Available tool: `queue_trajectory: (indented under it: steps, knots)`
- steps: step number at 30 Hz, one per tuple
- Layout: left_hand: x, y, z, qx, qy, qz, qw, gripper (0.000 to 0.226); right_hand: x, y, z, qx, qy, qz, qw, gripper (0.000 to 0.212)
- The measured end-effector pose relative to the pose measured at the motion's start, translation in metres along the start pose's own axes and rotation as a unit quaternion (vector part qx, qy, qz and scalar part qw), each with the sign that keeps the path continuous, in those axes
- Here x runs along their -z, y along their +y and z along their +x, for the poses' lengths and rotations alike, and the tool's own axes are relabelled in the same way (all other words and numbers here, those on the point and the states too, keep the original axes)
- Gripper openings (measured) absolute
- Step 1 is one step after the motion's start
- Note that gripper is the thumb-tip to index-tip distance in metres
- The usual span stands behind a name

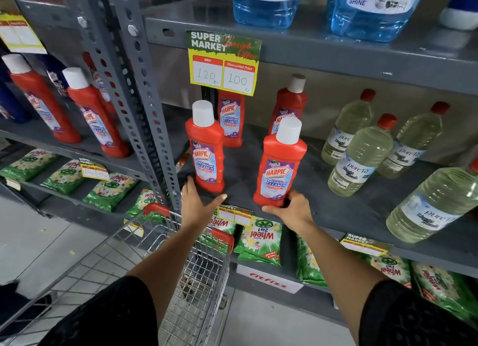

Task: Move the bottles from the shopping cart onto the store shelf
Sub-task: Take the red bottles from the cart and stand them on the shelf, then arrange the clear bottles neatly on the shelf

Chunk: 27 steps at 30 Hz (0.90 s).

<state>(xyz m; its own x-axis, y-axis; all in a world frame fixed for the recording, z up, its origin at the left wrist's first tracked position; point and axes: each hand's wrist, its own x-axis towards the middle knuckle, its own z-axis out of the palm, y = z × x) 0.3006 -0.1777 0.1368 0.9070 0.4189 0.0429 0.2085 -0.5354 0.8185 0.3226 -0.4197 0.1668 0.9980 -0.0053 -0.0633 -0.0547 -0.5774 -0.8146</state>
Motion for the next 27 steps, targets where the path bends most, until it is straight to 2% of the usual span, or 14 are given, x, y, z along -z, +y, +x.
queue_trajectory:
  steps: [7,12,15,19,23,27]
  knots:
    - [-0.004,0.000,-0.028,-0.063,0.036,-0.001,0.997,0.089,0.007,0.004,-0.001,-0.012,-0.009,0.040,0.999,0.071]
    - [-0.022,0.017,-0.052,-0.162,0.058,-0.034,0.985,0.040,0.017,0.019,-0.002,-0.010,-0.003,0.077,0.997,0.069]
    - [-0.039,0.036,-0.065,-0.234,0.030,-0.025,0.971,0.017,0.033,0.032,-0.003,-0.017,0.071,0.134,0.988,0.052]
    - [-0.068,0.063,-0.074,-0.303,-0.050,0.012,0.952,0.024,0.072,0.057,-0.017,0.009,0.205,0.132,0.970,0.034]
    - [-0.106,0.098,-0.082,-0.349,-0.116,0.004,0.930,0.025,0.122,0.085,-0.034,0.002,0.304,0.109,0.946,0.031]
    - [-0.147,0.139,-0.096,-0.313,-0.199,0.014,0.929,0.044,0.161,0.109,-0.055,-0.026,0.385,0.123,0.914,0.025]
